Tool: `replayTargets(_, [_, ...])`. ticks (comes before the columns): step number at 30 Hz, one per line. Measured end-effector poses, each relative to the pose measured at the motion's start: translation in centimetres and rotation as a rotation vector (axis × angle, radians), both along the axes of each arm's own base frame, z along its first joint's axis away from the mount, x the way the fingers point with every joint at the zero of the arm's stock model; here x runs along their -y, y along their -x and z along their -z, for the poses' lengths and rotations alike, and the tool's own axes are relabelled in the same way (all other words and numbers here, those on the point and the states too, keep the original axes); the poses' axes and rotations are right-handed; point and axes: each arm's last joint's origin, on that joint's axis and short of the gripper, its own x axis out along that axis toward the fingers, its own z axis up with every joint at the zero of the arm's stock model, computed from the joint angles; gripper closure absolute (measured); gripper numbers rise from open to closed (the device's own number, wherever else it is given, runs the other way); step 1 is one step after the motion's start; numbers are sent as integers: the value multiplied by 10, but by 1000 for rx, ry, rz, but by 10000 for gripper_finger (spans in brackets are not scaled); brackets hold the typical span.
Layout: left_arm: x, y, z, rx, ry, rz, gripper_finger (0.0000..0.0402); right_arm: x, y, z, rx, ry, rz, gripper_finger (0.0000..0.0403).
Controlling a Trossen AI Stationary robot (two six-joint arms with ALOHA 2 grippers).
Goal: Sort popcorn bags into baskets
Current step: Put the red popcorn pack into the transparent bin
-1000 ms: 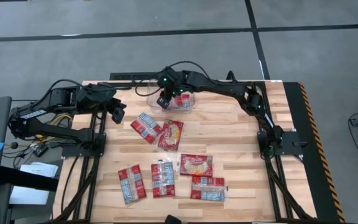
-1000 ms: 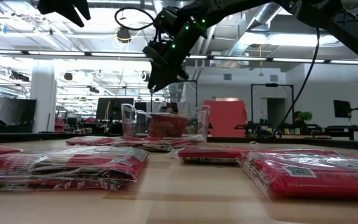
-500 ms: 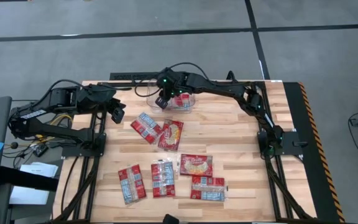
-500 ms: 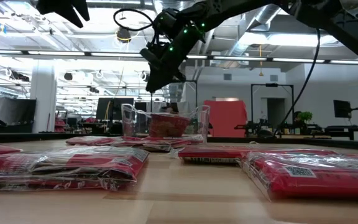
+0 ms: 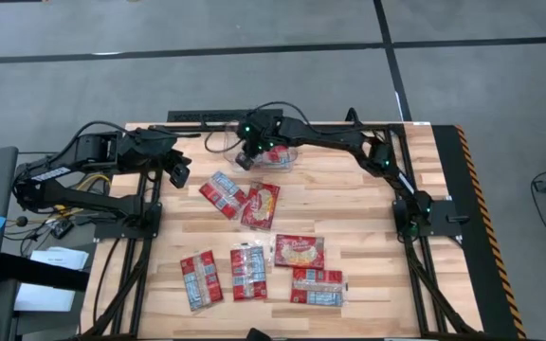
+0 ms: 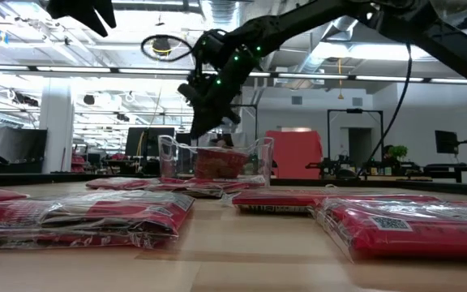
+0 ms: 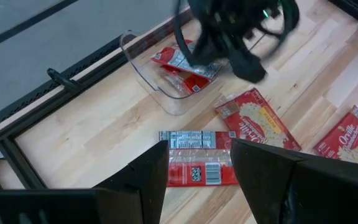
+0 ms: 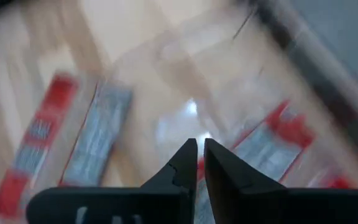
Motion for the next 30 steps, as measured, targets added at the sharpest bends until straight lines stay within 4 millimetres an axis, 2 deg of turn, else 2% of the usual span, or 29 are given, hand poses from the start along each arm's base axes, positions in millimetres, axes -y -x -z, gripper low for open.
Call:
replayTargets(2, [0,0,0,-4,-1,-1,239,-4,-8,9,15,3,-13,354])
replayTargets(4, [0,1,1,-11,0,-1,239,-7,-7,16,-28,-24,-17,359])
replayTargets(9, [0,1,1,-16,-1,-3,239,-2,-6,14,-25,-16,-3,371])
replayTargets(15, [0,1,1,-17,-1,-3,239,1,5,21,-135,-56,13,383])
replayTargets(23, [0,1,1,-19,-4,0,239,14,26,29,-318,-59,93,375])
replayTargets(26, [0,1,1,-21,-7,4,239,19,30,21,-303,-61,121,378])
replayTargets(30, [0,1,1,-25,-11,8,239,20,34,-13,-241,-39,124,383])
